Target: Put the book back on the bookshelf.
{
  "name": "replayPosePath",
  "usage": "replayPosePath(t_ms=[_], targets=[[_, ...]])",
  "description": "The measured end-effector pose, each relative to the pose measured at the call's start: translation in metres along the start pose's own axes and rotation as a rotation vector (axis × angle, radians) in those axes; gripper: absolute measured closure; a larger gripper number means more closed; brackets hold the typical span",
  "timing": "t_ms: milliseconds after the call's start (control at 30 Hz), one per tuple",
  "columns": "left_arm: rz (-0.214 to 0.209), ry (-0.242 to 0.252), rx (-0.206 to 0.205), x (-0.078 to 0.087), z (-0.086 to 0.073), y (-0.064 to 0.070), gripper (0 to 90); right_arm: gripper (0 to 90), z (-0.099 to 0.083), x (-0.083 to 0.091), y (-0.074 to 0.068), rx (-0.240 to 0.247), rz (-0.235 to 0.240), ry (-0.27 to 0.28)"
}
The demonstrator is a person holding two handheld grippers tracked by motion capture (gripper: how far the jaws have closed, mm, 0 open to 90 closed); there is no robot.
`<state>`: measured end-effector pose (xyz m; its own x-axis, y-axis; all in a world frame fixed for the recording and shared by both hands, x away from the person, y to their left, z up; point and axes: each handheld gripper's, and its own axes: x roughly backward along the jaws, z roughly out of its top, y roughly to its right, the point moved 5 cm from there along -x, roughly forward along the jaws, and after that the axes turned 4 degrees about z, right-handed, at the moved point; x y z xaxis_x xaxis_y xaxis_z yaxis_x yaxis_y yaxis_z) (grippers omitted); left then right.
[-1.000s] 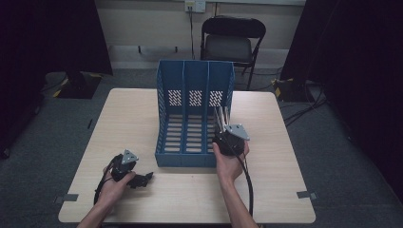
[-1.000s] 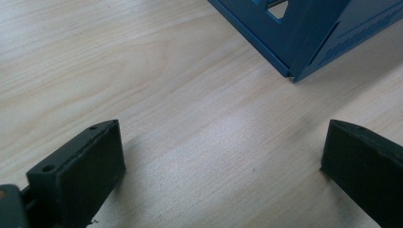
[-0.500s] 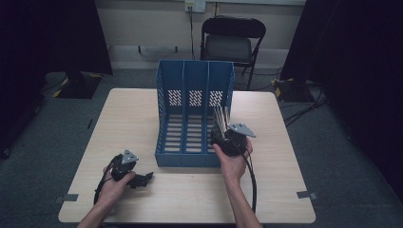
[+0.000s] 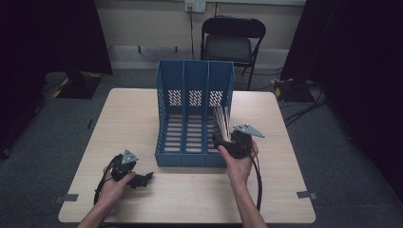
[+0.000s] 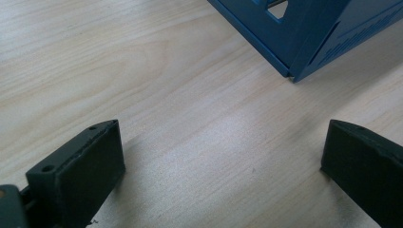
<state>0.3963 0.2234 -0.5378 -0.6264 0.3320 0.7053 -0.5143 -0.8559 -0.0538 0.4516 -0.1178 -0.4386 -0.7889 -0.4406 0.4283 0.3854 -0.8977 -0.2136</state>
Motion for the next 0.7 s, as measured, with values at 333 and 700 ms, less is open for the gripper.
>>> replayPosePath(t_ms=[333, 700], targets=[[0.001, 0.000, 0.000, 0.000, 0.000, 0.000, 0.0, 14.0, -0.002, 0.013, 0.000, 0.004, 0.070, -0.026], [-0.001, 0.000, 0.000, 0.000, 0.000, 0.000, 0.0, 14.1, -0.009, 0.029, 0.010, -0.009, 0.132, -0.036]])
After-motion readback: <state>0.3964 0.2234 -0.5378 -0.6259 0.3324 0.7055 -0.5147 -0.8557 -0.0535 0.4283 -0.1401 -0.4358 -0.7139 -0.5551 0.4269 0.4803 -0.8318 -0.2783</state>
